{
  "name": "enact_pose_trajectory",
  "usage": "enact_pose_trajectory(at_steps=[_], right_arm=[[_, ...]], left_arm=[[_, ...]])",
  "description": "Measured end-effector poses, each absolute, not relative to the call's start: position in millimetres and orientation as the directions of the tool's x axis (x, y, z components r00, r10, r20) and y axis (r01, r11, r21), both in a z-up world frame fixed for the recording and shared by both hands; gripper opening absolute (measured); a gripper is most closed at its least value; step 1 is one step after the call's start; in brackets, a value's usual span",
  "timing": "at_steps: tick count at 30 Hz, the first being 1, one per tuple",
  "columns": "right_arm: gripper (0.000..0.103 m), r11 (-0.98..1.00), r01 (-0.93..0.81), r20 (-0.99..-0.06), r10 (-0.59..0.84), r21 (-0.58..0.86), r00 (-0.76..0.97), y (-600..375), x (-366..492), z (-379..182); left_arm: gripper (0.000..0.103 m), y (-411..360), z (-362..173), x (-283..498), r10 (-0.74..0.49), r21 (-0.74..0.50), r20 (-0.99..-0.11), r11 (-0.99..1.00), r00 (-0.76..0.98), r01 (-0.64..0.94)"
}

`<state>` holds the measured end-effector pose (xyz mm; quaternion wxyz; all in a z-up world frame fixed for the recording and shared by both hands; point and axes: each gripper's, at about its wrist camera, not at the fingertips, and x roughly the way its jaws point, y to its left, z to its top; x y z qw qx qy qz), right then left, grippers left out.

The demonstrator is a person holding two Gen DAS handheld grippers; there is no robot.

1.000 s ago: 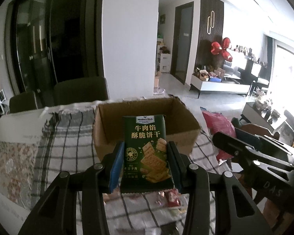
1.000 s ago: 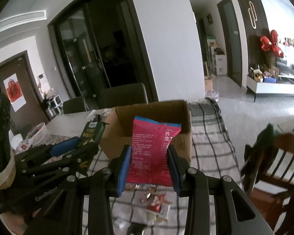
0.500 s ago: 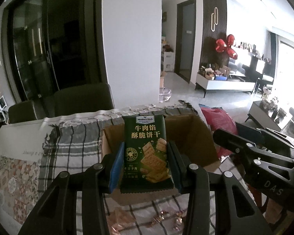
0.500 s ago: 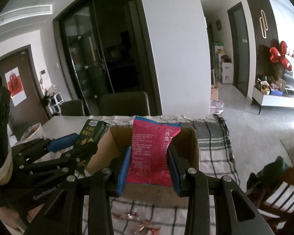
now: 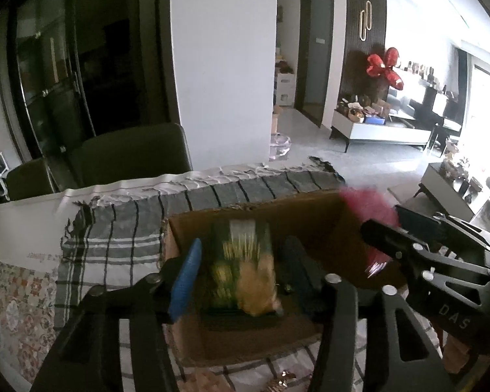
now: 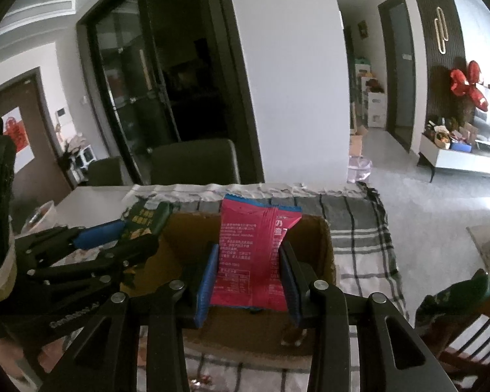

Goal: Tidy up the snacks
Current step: 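Open both tools to release the bag and packet into the box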

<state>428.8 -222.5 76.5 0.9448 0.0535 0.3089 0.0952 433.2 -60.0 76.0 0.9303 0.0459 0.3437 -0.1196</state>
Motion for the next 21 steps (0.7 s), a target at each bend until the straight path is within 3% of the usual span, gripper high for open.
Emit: enact_pose_trajectory(at_steps=[2,8,21], right_arm=[[0.057,0.980,-0.120,-0.580,0.191,0.159,0.792,-225,432,75],[0.057,0.986,-0.093,-0.571,0.157,0.140,0.806,-228,421,78],[0.057,0.983,-0.123,-0.522,0.175,0.134,0.835,-225,353,91]], left_arm=[[0.060,-59,77,432,-0.183,0.009,-0.648,0.969,0.740,0.248],[0.065,-56,88,412,-0.187,0.019,-0.619,0.967,0.763,0.253],[0.065,-54,110,343,-0.216,0.059,-0.552,0.953,0.805,0.296]])
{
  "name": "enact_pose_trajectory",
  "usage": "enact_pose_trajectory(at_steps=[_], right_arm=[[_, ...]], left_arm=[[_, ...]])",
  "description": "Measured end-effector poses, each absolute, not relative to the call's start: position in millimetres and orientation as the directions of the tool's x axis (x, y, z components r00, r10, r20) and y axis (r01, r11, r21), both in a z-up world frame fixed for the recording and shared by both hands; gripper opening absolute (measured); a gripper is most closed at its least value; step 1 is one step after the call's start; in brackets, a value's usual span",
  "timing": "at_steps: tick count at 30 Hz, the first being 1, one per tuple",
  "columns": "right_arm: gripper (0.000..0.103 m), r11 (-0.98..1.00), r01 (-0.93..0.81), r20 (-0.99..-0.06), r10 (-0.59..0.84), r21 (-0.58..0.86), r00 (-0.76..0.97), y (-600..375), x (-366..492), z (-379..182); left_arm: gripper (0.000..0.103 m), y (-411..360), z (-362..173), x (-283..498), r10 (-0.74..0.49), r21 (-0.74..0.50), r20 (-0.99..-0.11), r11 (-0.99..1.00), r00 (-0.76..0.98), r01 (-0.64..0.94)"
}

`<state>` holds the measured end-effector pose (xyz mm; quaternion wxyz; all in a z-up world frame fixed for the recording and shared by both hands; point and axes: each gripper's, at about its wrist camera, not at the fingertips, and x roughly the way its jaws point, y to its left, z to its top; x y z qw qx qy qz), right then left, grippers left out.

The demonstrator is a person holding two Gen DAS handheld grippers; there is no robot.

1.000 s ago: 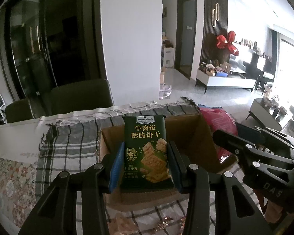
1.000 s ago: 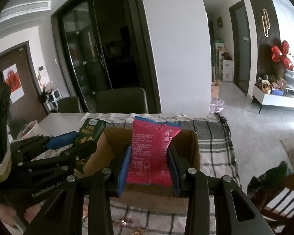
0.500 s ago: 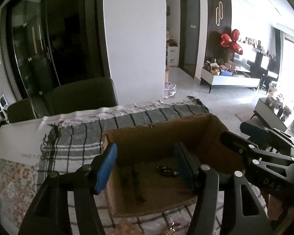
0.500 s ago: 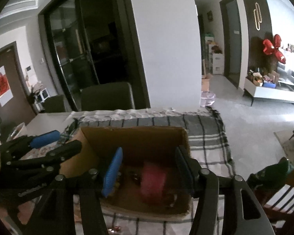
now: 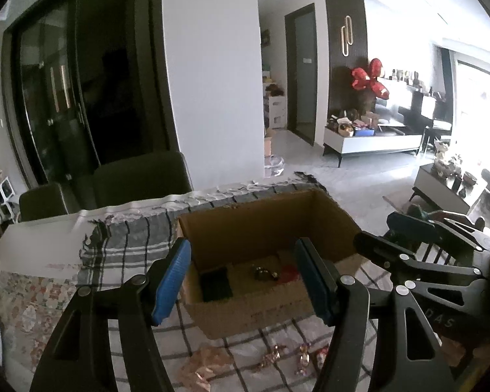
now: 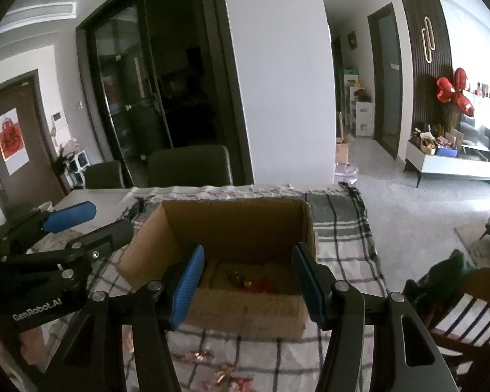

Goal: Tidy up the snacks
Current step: 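Open both tools to release the bag and packet into the box, then move both tools back toward the remaining candies on the table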

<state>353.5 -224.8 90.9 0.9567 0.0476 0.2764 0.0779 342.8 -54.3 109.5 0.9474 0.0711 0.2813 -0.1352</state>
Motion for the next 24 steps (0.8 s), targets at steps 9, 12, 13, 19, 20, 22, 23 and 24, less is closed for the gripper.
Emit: enact_pose_trajectory(at_steps=[9,12,13,19,20,22,23,24], right_arm=[[0.057,0.986,-0.106,-0.506,0.157,0.128,0.848,-217,316,86],[0.057,0.986,-0.098,-0.509,0.153,0.133,0.847,-214,308,81],[0.057,0.986,-0.099,-0.514,0.153,0.132,0.844,-213,307,78],[0.057,0.985,-0.102,-0.563,0.161,0.136,0.811,-204,298,57],[0.057,0.985,-0.103,-0.570,0.162,0.136,0.806,-203,297,54],[0.057,0.986,-0.105,-0.584,0.162,0.130,0.796,-200,295,47],[0.057,0.986,-0.104,-0.588,0.160,0.128,0.793,-199,293,43],[0.057,0.987,-0.104,-0.594,0.159,0.126,0.789,-198,293,40]], left_arm=[[0.065,-47,103,309,-0.236,0.084,-0.539,0.940,0.809,0.330],[0.065,-44,95,300,-0.244,0.089,-0.543,0.935,0.804,0.344],[0.065,-43,93,298,-0.247,0.089,-0.544,0.933,0.802,0.348],[0.065,-36,73,291,-0.260,0.083,-0.564,0.926,0.784,0.368],[0.065,-35,69,290,-0.262,0.084,-0.569,0.924,0.780,0.372],[0.065,-33,64,288,-0.265,0.084,-0.574,0.922,0.775,0.378],[0.065,-32,60,286,-0.266,0.085,-0.576,0.921,0.773,0.381],[0.065,-32,57,285,-0.266,0.086,-0.579,0.920,0.771,0.382]])
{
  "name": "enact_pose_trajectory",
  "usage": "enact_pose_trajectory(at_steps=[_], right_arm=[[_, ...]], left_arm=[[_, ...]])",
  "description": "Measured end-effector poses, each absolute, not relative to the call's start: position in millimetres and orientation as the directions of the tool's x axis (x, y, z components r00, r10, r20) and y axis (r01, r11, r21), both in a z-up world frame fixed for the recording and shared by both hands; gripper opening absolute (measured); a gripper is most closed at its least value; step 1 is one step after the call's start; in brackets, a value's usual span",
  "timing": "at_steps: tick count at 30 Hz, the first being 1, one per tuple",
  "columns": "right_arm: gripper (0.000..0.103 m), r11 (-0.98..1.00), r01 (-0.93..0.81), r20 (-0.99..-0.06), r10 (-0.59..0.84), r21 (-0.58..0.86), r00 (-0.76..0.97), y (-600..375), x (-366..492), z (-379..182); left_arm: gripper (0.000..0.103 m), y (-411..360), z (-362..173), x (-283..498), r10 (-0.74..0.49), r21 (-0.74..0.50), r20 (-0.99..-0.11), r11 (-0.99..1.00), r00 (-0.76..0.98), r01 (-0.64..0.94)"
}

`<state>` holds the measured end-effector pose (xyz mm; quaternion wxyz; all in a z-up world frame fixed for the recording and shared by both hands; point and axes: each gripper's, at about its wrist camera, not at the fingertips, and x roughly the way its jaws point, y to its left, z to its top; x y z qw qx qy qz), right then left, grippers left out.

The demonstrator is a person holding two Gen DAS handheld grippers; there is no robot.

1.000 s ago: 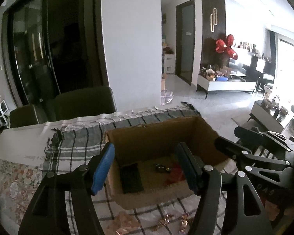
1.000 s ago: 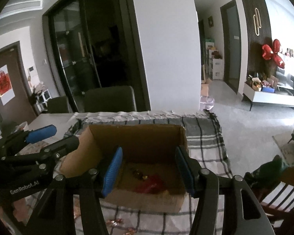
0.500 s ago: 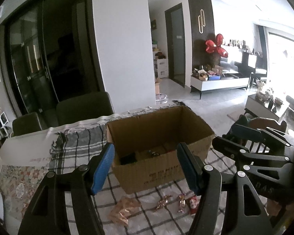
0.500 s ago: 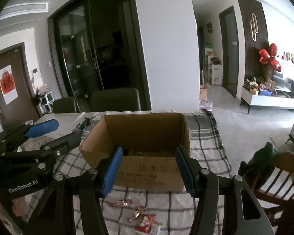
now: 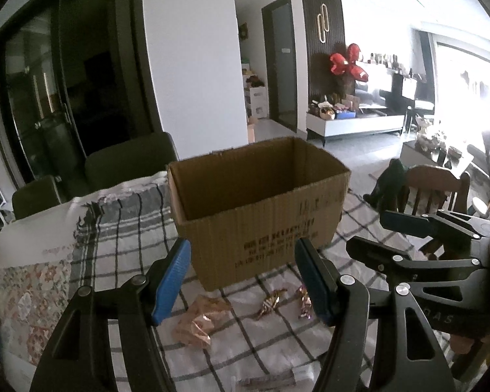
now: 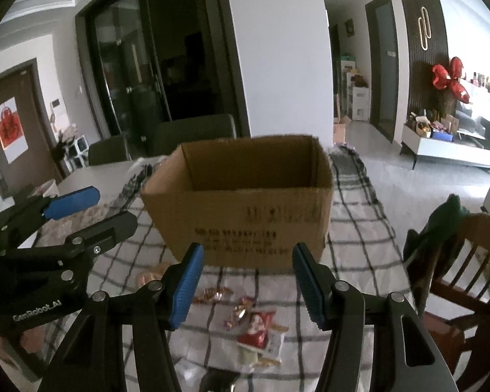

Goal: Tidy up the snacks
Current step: 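Move both tools back toward the remaining candies on the table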

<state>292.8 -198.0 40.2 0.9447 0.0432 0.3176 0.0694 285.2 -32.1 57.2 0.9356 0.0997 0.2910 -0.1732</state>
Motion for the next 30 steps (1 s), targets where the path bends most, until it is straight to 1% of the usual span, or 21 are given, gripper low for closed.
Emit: enact_pose_trajectory(at_steps=[8,20,21,22,25,30], right_arm=[[0.057,0.988,-0.099,-0.629,0.153,0.121,0.763,-192,283,17],[0.056,0.988,-0.074,-0.709,0.150,0.137,0.689,-192,285,-25],[0.055,0.988,-0.071,-0.716,0.150,0.139,0.682,-193,287,-29],[0.052,0.987,-0.069,-0.721,0.151,0.142,0.676,-193,288,-32],[0.051,0.985,-0.059,-0.740,0.160,0.162,0.653,-196,292,-43],[0.046,0.982,-0.052,-0.760,0.175,0.183,0.626,-197,298,-56]], left_arm=[[0.065,-32,27,281,-0.280,0.071,-0.627,0.908,0.727,0.412],[0.065,-38,-21,295,-0.282,0.046,-0.721,0.892,0.633,0.450],[0.065,-40,-26,297,-0.279,0.047,-0.730,0.890,0.623,0.453],[0.065,-40,-28,298,-0.278,0.046,-0.735,0.889,0.618,0.455],[0.065,-44,-40,303,-0.272,0.044,-0.757,0.886,0.594,0.461],[0.065,-48,-56,312,-0.269,0.032,-0.785,0.881,0.557,0.472]])
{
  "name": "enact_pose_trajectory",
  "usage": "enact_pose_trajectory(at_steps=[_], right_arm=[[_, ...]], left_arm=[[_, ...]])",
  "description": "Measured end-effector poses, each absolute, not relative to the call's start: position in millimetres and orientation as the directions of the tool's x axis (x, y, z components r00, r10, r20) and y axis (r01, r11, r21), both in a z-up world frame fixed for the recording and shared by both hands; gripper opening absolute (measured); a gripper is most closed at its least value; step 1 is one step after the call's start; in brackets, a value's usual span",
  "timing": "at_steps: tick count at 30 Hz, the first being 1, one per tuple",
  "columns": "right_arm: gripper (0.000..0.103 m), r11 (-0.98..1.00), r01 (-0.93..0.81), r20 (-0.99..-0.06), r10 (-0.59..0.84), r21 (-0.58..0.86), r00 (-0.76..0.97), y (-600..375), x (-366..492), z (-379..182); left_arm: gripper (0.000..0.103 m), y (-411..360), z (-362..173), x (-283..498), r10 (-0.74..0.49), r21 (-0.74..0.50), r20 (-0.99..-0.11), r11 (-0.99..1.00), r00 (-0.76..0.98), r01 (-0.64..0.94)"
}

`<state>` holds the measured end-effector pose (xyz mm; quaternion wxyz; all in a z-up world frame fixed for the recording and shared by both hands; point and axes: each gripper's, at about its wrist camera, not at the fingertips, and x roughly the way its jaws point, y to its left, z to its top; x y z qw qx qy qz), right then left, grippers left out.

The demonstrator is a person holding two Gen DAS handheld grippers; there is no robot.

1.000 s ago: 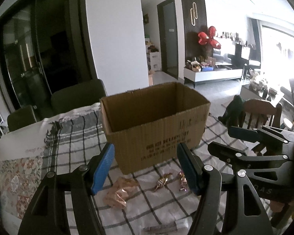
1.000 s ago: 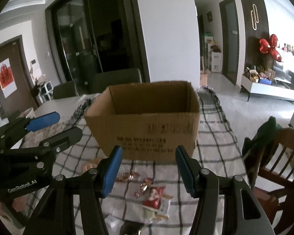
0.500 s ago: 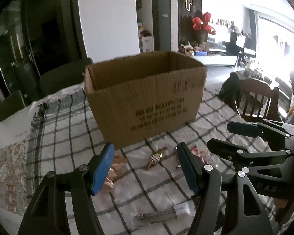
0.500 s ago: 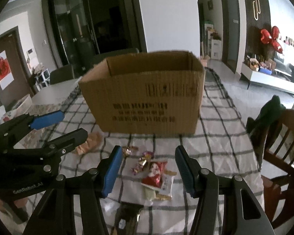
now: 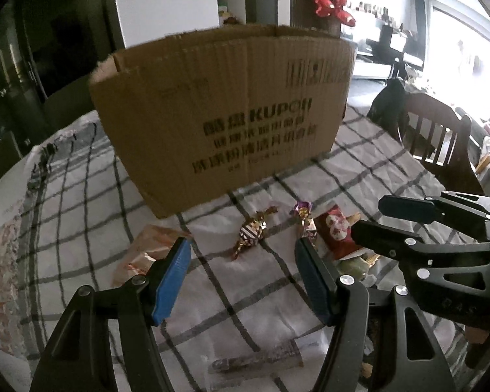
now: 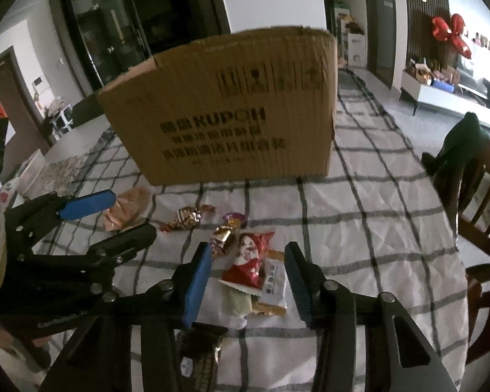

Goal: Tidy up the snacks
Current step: 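Move both tools back toward the remaining candies on the table, then grasp the gold foil candy with the left tool while the right tool grasps the red-white candy packet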

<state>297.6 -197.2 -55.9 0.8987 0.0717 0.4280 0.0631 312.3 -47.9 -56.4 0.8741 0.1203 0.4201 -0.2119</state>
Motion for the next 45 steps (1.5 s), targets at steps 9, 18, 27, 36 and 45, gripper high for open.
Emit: enact_pose_trajectory(at_steps=[9,18,27,36,45], right_arm=[[0.039,0.975,-0.050,-0.776,0.204,0.217,0.597,-197,309,-70],[0.033,0.971,-0.052,-0.784,0.218,0.232,0.580,-195,320,-80],[0.027,0.967,-0.040,-0.789,0.227,0.250,0.571,-197,327,-86],[0.024,0.966,-0.043,-0.782,0.232,0.254,0.578,-198,328,-87],[0.023,0.964,-0.040,-0.768,0.235,0.264,0.596,-202,321,-77]], left_arm=[[0.063,-56,-74,331,-0.274,-0.002,-0.814,0.884,0.513,0.468],[0.056,-61,-91,346,-0.268,-0.028,-0.835,0.894,0.481,0.448],[0.045,-65,-98,354,-0.276,-0.060,-0.844,0.901,0.461,0.429],[0.027,-68,-98,354,-0.267,-0.042,-0.843,0.899,0.468,0.436],[0.027,-67,-83,343,-0.263,-0.031,-0.821,0.906,0.506,0.421]])
